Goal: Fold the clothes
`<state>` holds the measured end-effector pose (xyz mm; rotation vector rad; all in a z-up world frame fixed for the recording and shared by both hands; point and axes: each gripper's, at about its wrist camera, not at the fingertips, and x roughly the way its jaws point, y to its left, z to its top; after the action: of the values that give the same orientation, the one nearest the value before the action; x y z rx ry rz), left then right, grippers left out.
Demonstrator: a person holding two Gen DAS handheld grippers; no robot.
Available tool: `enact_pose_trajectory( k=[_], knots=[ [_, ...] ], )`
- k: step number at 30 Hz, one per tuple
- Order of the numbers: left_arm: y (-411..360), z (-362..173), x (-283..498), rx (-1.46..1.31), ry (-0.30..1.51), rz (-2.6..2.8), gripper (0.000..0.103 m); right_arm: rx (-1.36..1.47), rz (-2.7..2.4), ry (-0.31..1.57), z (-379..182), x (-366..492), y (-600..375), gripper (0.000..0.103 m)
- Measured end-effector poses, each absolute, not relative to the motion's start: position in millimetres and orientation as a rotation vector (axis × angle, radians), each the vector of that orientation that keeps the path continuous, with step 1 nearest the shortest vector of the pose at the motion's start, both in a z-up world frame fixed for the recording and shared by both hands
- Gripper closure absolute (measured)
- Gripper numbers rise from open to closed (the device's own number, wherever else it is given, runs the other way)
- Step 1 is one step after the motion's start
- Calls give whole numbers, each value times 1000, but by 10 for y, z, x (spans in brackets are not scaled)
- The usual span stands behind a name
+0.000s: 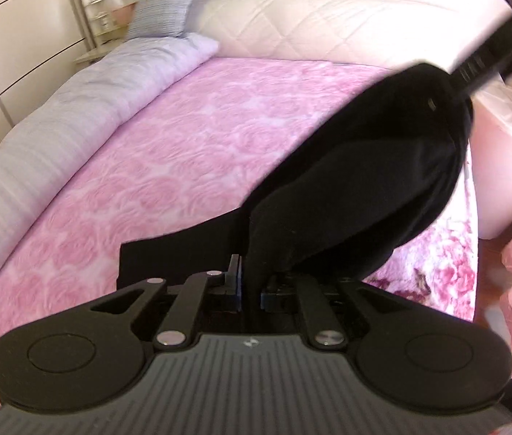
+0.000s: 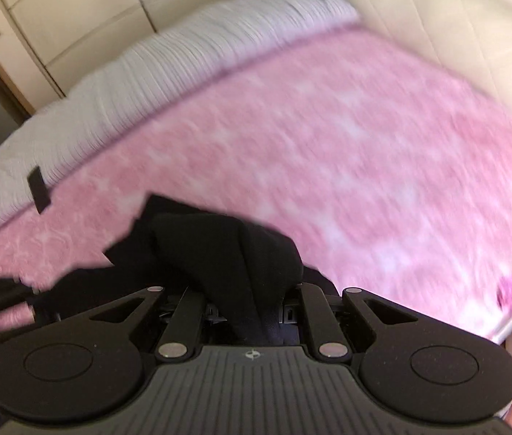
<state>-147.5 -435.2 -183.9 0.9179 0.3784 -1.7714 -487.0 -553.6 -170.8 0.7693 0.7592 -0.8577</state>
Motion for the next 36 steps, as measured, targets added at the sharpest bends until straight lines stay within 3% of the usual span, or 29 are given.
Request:
enact_pose_trajectory(
  k=[7, 17, 21, 23, 27, 28, 32, 36],
  knots=[
    [-4654, -1202, -873, 972, 189, -1668, 95, 810, -583, 666, -1414, -4352, -5264, 91],
    [-4083, 397, -645, 1019, -226, -1584, 95, 814, -205, 385, -389, -3515, -4397, 89],
    [-4510, 114, -1072, 1027, -250, -1706, 94, 849, -312, 309, -342, -3794, -4402, 89],
    [-4824, -260, -1338, 1071, -170, -1762, 93, 909, -432, 318, -568, -4041, -4544, 89],
    [-5391, -1193, -1715, 1121, 136, -1839, 83, 1068, -676, 427, -1349, -4519, -4918, 85],
    [-5452, -1395, -1732, 1114, 212, -1836, 82, 1106, -722, 469, -1572, -4619, -4999, 79],
    [-5474, -1991, -1579, 1075, 451, -1726, 70, 1230, -844, 714, -2356, -4914, -5308, 73],
    [-5155, -2362, -1022, 1029, 690, -1423, 68, 1154, -853, 804, -2518, -5099, -5564, 66]
  ],
)
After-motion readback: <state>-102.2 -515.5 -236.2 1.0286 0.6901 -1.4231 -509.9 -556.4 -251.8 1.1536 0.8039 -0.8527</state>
